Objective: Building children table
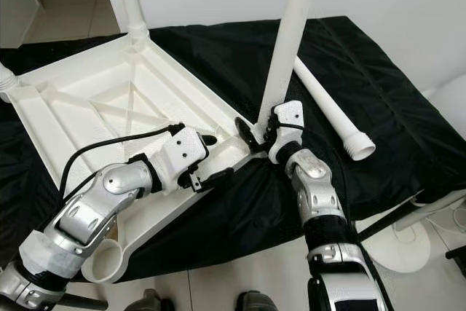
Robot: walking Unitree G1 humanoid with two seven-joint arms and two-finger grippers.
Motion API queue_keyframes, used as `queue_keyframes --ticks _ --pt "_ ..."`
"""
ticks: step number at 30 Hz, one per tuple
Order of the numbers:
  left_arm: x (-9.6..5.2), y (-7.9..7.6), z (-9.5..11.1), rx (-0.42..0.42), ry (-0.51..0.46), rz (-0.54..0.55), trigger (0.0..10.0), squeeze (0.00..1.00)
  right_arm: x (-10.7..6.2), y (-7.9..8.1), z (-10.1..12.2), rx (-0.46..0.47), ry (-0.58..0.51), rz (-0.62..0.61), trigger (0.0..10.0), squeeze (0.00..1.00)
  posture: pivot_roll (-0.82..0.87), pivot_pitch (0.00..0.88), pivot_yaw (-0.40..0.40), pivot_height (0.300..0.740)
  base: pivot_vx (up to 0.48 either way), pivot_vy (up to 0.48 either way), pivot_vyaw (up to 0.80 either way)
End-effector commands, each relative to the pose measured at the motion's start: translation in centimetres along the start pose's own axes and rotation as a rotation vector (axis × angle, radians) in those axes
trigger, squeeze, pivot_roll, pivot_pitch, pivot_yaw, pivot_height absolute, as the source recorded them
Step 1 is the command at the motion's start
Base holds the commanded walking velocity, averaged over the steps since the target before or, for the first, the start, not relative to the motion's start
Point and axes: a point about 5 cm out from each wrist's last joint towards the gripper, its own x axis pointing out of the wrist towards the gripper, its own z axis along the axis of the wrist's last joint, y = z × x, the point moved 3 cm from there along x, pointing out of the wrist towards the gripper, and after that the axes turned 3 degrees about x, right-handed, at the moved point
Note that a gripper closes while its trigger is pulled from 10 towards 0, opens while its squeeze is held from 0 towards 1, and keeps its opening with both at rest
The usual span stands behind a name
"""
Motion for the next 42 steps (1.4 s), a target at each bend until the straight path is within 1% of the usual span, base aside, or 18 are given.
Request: queue_keyframes --ticks 1,3,4,5,9,11,12,15,18,19,22,27,31,33,36,37,38,42 --pt "0.1 -0.5 -0.2 0.008 0.008 -0.054 10.0 0.00 0.2 0.3 -0.4 -0.006 0.019 0.037 10.0 0.00 -0.08 0.060 0.033 0.740 0.000 0.000 0.00" --pt "0.1 -0.4 -0.1 0.008 0.007 -0.052 10.0 0.00 0.5 0.3 -0.4 -0.027 0.039 0.077 2.6 0.00 -0.08 0.061 0.030 0.740 0.000 0.000 0.00" --pt "0.1 -0.4 -0.1 0.008 0.007 -0.052 10.0 0.00 0.5 0.3 -0.4 -0.027 0.039 0.077 2.6 0.00 -0.08 0.061 0.030 0.740 0.000 0.000 0.00" --pt "0.0 -0.4 -0.1 0.009 0.007 -0.051 10.0 0.00 0.5 0.2 -0.6 -0.028 0.053 0.089 0.0 0.00 -0.08 0.061 0.030 0.740 0.000 0.000 0.00" --pt "0.0 -0.4 -0.2 0.007 0.009 -0.047 10.0 0.00 0.2 -0.4 -1.2 -0.019 0.075 0.086 0.0 0.00 -0.07 0.061 0.025 0.740 0.000 0.000 0.00" --pt "0.0 -0.4 -0.2 0.006 0.010 -0.045 10.0 0.00 -0.1 -0.8 -1.5 0.022 0.070 0.055 0.0 0.00 -0.07 0.064 0.019 0.740 0.000 0.000 0.00" --pt "0.0 -0.4 -0.2 0.006 0.010 -0.045 10.0 0.00 -0.1 -0.8 -1.5 0.022 0.070 0.055 0.0 0.00 -0.07 0.064 0.019 0.740 0.000 0.000 0.00" --pt "0.0 -0.5 -0.2 0.003 0.010 -0.044 10.0 0.00 -0.5 -1.0 -1.8 0.081 0.051 0.024 0.0 0.00 -0.08 0.067 0.021 0.740 0.000 0.000 0.00" --pt "0.0 -0.6 -0.2 0.002 0.010 -0.046 10.0 0.00 -0.7 -0.9 -2.1 0.086 0.055 0.014 0.0 0.00 -0.08 0.070 0.022 0.740 0.000 0.000 0.00" --pt "0.0 -0.6 -0.2 0.001 0.010 -0.049 10.0 0.00 -0.8 -0.8 -2.3 0.083 0.060 0.002 10.0 0.00 -0.08 0.072 0.023 0.740 0.000 0.000 0.00" --pt "0.0 -0.7 -0.2 0.002 0.010 -0.051 10.0 0.00 -0.8 -0.7 -2.4 0.079 0.062 -0.010 10.0 0.00 -0.08 0.072 0.023 0.740 0.000 0.000 0.00" --pt "0.0 -0.7 -0.2 0.003 0.011 -0.056 10.0 0.00 -0.7 -0.4 -2.8 0.031 0.094 -0.123 10.0 0.00 -0.08 0.077 0.030 0.740 0.000 0.000 0.00" --pt "-0.1 -0.7 -0.3 0.003 0.013 -0.059 10.0 0.00 -0.6 0.1 -2.7 0.034 0.086 -0.158 10.0 0.00 -0.08 0.078 0.032 0.740 0.000 0.000 0.00" --pt "-0.2 -0.8 -0.3 0.002 0.016 -0.063 10.0 0.00 -0.6 0.1 -2.6 0.050 0.087 -0.259 10.0 0.00 -0.08 0.077 0.032 0.740 0.000 0.000 0.00" --pt "-0.2 -0.8 -0.4 0.002 0.017 -0.064 10.0 0.00 -0.7 0.1 -2.6 0.055 0.089 -0.296 10.0 0.00 -0.08 0.077 0.032 0.740 0.000 0.000 0.00" --pt "-0.3 -0.9 -0.4 0.002 0.018 -0.067 10.0 0.00 -0.7 0.5 -2.6 0.068 0.084 -0.351 10.0 0.00 -0.08 0.076 0.030 0.740 0.000 0.000 0.00" --pt "-0.3 -0.9 -0.4 0.002 0.018 -0.067 10.0 0.00 -0.7 0.5 -2.6 0.068 0.084 -0.351 10.0 0.00 -0.08 0.076 0.030 0.740 0.000 0.000 0.00" --pt "-0.3 -0.9 -0.4 0.004 0.020 -0.070 10.0 0.00 -0.8 1.1 -2.4 0.062 0.068 -0.438 10.0 0.00 -0.07 0.074 0.030 0.740 0.000 0.000 0.00"
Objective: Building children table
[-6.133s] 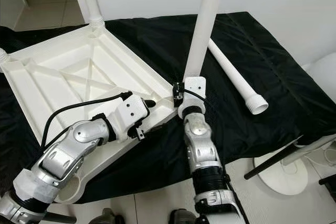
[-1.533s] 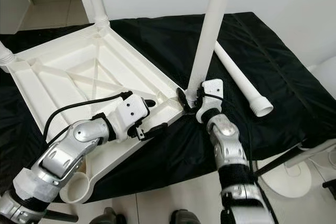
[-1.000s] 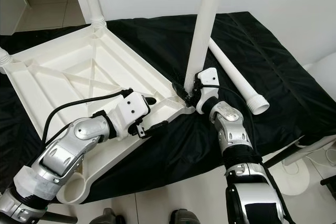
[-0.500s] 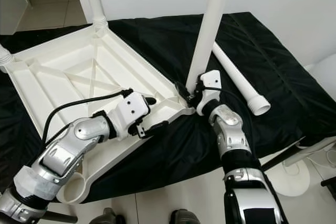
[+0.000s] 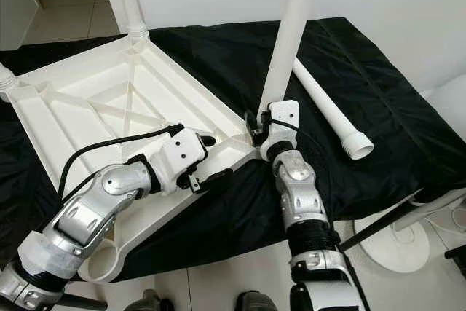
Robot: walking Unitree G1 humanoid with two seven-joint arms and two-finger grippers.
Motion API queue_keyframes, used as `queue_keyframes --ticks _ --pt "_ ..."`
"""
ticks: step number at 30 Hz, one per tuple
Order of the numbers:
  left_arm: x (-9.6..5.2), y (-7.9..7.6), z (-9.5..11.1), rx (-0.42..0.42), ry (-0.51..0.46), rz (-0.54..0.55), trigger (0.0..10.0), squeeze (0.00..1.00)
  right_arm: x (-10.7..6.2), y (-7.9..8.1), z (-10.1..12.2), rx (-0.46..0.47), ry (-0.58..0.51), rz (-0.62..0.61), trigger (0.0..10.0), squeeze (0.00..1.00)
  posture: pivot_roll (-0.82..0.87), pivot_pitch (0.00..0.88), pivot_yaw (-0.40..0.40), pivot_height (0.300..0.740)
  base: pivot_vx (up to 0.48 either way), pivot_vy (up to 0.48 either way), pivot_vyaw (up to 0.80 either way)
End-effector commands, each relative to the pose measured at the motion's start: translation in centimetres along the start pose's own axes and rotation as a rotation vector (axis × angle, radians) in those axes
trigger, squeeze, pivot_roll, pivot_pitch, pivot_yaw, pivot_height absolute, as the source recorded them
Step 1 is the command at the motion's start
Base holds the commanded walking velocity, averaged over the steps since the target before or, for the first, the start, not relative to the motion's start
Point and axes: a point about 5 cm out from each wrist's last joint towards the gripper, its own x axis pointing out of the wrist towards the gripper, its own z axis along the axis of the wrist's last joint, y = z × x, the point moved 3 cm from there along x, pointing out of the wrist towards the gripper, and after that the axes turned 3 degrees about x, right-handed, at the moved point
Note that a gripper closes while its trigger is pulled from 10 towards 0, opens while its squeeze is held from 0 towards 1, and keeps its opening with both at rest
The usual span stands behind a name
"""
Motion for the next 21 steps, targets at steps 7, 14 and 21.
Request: queue_keyframes --ticks 7,14,21 --pt "-0.1 -0.9 -0.1 0.007 0.010 -0.071 10.0 0.00 -1.2 0.6 -2.1 0.028 0.086 -0.189 10.0 0.00 -0.07 0.068 0.028 0.740 0.000 0.000 0.00" --pt "0.0 -1.1 -0.1 0.008 0.006 -0.078 10.0 0.00 -1.5 1.3 -1.6 0.040 0.074 -0.253 10.0 0.00 -0.08 0.066 0.032 0.740 0.000 0.000 0.00" --pt "0.0 -1.2 -0.1 0.009 0.006 -0.083 10.0 0.00 -2.0 1.5 -0.7 0.063 0.021 -0.211 10.0 1.00 -0.08 0.069 0.031 0.740 0.000 0.000 0.00"
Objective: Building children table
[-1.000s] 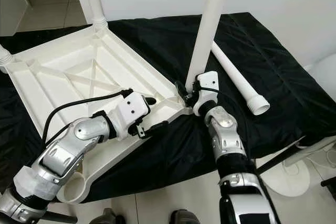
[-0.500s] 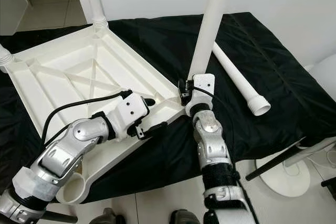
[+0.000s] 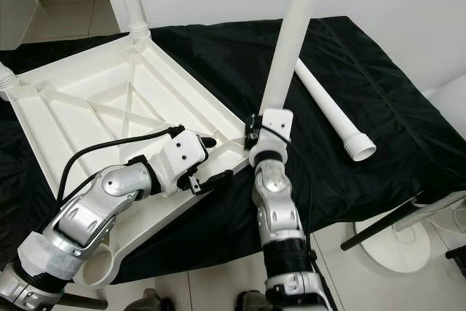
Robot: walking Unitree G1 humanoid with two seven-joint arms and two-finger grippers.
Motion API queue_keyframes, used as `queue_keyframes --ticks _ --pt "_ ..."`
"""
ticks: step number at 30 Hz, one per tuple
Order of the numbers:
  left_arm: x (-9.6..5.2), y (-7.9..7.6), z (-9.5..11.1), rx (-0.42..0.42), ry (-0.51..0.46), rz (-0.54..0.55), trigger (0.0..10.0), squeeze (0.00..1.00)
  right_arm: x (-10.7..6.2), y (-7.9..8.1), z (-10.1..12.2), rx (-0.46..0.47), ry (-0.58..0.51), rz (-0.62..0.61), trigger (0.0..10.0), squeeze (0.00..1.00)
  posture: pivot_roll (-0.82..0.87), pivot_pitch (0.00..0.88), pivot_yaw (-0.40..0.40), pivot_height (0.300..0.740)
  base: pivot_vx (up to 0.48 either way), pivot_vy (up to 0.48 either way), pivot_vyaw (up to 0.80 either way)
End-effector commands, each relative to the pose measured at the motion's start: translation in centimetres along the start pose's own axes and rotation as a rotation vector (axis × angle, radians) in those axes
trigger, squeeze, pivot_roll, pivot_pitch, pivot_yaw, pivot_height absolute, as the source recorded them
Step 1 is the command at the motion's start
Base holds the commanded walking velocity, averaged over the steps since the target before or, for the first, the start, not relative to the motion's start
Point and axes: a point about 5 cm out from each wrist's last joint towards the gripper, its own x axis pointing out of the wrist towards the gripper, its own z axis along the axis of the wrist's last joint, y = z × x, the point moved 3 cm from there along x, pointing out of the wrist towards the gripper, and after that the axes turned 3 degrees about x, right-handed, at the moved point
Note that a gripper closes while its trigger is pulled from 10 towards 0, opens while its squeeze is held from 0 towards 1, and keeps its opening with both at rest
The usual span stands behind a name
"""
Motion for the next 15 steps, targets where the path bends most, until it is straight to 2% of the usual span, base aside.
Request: queue_keyframes --ticks 1,7,8,15 --pt "-0.1 -1.0 -0.1 0.005 0.007 -0.074 10.0 0.00 0.0 0.1 0.5 0.008 -0.017 0.009 10.0 1.00 -0.08 0.069 0.031 0.740 0.000 0.000 0.00" --pt "-0.1 -1.0 -0.1 0.002 0.007 -0.072 10.0 0.00 -0.4 -0.4 1.3 0.011 -0.055 0.057 10.0 1.00 -0.08 0.073 0.026 0.740 0.000 0.000 0.00" --pt "-0.1 -1.0 -0.1 0.002 0.007 -0.071 10.0 0.00 -0.5 -0.7 1.4 0.006 -0.059 0.071 10.0 0.00 -0.08 0.074 0.025 0.740 0.000 0.000 0.00" --pt "-0.1 -0.8 -0.2 0.003 0.008 -0.067 10.0 0.00 -1.6 -1.1 2.2 0.006 -0.108 0.123 10.0 0.00 -0.09 0.078 0.023 0.740 0.000 0.000 0.00"
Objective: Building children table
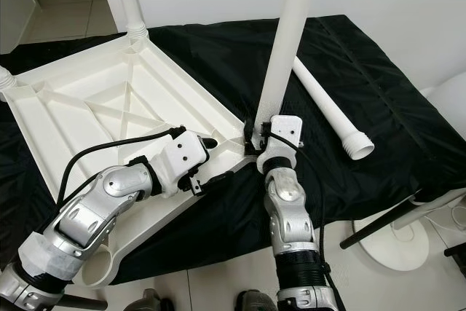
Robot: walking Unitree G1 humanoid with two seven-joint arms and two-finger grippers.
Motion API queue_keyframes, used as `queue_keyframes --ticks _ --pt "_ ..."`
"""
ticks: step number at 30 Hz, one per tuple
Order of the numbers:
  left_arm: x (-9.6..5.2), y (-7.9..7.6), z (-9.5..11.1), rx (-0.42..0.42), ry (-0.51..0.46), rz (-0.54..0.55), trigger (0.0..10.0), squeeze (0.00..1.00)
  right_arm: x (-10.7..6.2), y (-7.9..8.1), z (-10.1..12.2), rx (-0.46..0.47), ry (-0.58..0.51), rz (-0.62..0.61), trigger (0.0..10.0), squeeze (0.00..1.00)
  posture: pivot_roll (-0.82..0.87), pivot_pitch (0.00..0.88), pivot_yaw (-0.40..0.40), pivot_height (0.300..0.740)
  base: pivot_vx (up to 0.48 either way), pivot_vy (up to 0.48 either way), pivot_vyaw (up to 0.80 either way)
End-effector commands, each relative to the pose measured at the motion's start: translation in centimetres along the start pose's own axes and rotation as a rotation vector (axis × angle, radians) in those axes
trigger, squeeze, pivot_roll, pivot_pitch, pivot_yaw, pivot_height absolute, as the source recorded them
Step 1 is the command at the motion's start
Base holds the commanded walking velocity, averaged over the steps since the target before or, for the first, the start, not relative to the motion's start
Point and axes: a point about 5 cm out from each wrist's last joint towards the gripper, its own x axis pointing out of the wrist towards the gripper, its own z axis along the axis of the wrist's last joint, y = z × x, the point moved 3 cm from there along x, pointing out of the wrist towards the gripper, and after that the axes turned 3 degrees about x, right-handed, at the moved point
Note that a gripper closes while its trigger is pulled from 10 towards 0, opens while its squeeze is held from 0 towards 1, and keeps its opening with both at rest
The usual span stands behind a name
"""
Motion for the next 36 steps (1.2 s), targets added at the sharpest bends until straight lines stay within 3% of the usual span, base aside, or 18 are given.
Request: queue_keyframes --ticks 1,6,10,11,12,13,14,15,16,20,21,23,24,31,32,34,35,36 --pt "-0.1 -0.7 -0.1 0.004 0.008 -0.064 10.0 0.00 -0.2 0.4 0.2 0.012 -0.011 0.020 10.0 0.00 -0.09 0.078 0.023 0.740 0.000 0.000 0.00" --pt "-0.2 -0.4 -0.2 0.009 0.012 -0.059 10.0 0.00 -3.2 1.3 0.8 0.034 -0.044 0.065 10.0 0.00 -0.09 0.085 0.021 0.740 0.000 0.000 0.00" --pt "-0.2 -0.1 -0.2 0.013 0.014 -0.056 10.0 0.00 -4.2 1.6 0.6 0.040 -0.035 0.090 10.0 0.00 -0.09 0.095 0.027 0.740 0.000 0.000 0.00" --pt "-0.2 0.0 -0.2 0.016 0.015 -0.055 10.0 0.00 -4.6 1.8 0.5 0.042 -0.031 0.105 9.1 0.00 -0.10 0.095 0.028 0.740 0.000 0.000 0.00" --pt "-0.2 0.0 -0.2 0.016 0.015 -0.055 10.0 0.00 -4.6 1.8 0.5 0.042 -0.031 0.105 9.1 0.00 -0.10 0.095 0.028 0.740 0.000 0.000 0.00" --pt "-0.2 0.1 -0.2 0.018 0.015 -0.054 10.0 0.00 -5.0 1.8 0.4 0.038 -0.030 0.118 5.8 0.00 -0.10 0.097 0.029 0.740 0.000 0.000 0.00" --pt "-0.2 0.1 -0.2 0.018 0.015 -0.054 10.0 0.00 -5.0 1.8 0.4 0.038 -0.030 0.118 5.8 0.00 -0.10 0.097 0.029 0.740 0.000 0.000 0.00" --pt "-0.2 0.3 -0.2 0.021 0.015 -0.053 10.0 0.00 -5.3 1.8 0.4 0.036 -0.026 0.127 0.8 0.00 -0.10 0.099 0.031 0.740 0.000 0.000 0.00" --pt "-0.2 0.4 -0.1 0.025 0.016 -0.052 10.0 0.00 -5.6 1.7 0.2 0.036 -0.018 0.139 0.0 0.00 -0.10 0.102 0.032 0.740 0.000 0.000 0.00" --pt "-0.2 0.6 -0.1 0.029 0.018 -0.050 10.0 0.00 -6.2 1.4 0.0 0.032 -0.004 0.162 0.0 0.00 -0.10 0.104 0.033 0.740 0.000 0.000 0.00" --pt "-0.2 0.7 -0.1 0.031 0.019 -0.049 10.0 0.00 -6.4 1.4 0.1 0.024 -0.002 0.176 1.5 0.00 -0.10 0.106 0.033 0.740 0.000 0.000 0.00" --pt "-0.2 0.7 -0.1 0.031 0.020 -0.049 10.0 0.00 -6.5 1.3 0.0 0.026 0.002 0.188 1.5 0.00 -0.10 0.107 0.034 0.740 0.000 0.000 0.00" --pt "-0.3 0.7 -0.1 0.033 0.020 -0.049 10.0 0.00 -6.5 1.3 0.0 0.024 0.007 0.197 10.0 0.00 -0.10 0.107 0.034 0.740 0.000 0.000 0.00" --pt "-0.2 0.7 0.0 0.034 0.018 -0.047 10.0 0.00 -6.5 1.5 -0.2 0.059 0.030 0.274 10.0 0.00 -0.09 0.108 0.033 0.740 0.000 0.000 0.00" --pt "-0.2 0.8 0.1 0.033 0.015 -0.044 10.0 0.00 -6.1 1.6 -0.4 0.091 0.054 0.330 7.7 0.00 -0.09 0.109 0.032 0.740 0.000 0.000 0.00" --pt "-0.2 0.8 0.1 0.033 0.015 -0.043 10.0 0.00 -6.0 1.6 -0.5 0.099 0.063 0.344 7.7 0.00 -0.09 0.109 0.032 0.740 0.000 0.000 0.00" --pt "-0.2 0.9 0.2 0.031 0.011 -0.041 10.0 0.00 -5.9 1.7 -0.6 0.110 0.076 0.375 10.0 0.00 -0.09 0.109 0.031 0.740 0.000 0.000 0.00" --pt "-0.2 0.9 0.2 0.031 0.011 -0.041 10.0 0.00 -5.9 1.7 -0.6 0.110 0.076 0.375 10.0 0.00 -0.09 0.109 0.031 0.740 0.000 0.000 0.00"
